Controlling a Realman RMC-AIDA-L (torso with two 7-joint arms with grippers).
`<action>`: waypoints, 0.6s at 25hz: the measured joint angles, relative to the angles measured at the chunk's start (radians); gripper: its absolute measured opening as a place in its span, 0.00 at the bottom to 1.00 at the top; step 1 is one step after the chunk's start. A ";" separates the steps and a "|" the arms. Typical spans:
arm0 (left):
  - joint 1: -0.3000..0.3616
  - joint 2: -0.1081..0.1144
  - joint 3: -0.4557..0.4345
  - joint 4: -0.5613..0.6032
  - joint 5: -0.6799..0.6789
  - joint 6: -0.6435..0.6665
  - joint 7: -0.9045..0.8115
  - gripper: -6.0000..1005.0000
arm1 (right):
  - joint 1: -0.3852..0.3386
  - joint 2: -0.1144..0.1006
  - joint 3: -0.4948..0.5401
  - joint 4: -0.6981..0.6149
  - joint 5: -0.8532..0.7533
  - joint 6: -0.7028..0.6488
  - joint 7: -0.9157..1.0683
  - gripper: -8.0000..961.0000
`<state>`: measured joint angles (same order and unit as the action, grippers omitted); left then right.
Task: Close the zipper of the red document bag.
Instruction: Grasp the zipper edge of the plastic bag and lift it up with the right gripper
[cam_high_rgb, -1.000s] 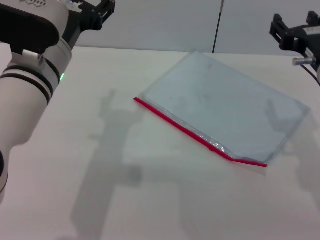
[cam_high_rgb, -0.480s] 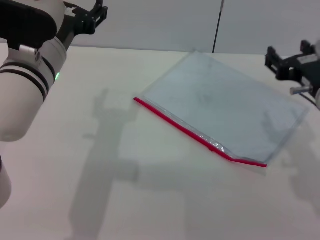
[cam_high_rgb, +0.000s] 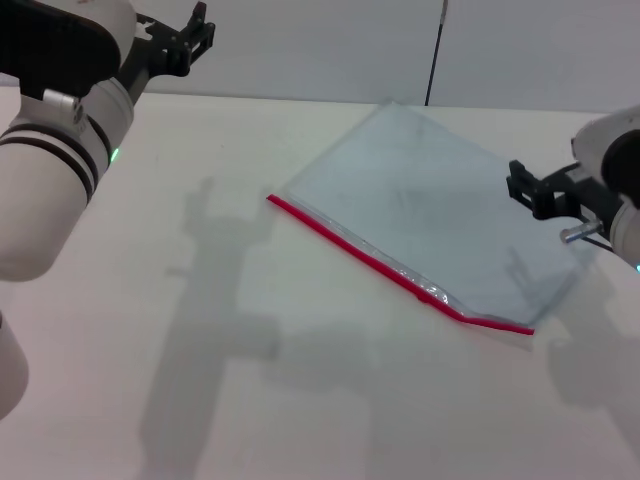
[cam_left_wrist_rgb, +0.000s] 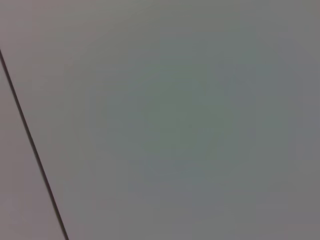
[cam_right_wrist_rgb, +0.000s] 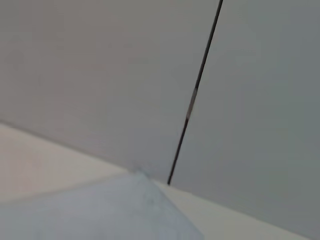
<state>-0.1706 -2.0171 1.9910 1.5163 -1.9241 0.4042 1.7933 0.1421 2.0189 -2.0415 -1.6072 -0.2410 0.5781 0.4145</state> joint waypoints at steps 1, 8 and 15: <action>0.000 0.000 0.000 -0.001 0.000 0.000 0.001 0.85 | 0.005 0.000 -0.004 -0.004 0.000 0.027 -0.014 0.72; -0.001 0.000 -0.001 -0.006 -0.004 -0.001 0.006 0.85 | 0.061 0.001 -0.036 0.000 0.003 0.194 -0.069 0.71; -0.001 0.000 -0.002 -0.008 -0.005 -0.001 0.011 0.84 | 0.097 0.001 -0.084 -0.004 0.004 0.292 -0.093 0.70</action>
<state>-0.1718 -2.0171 1.9894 1.5081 -1.9288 0.4034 1.8041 0.2392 2.0196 -2.1259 -1.6111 -0.2371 0.8697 0.3215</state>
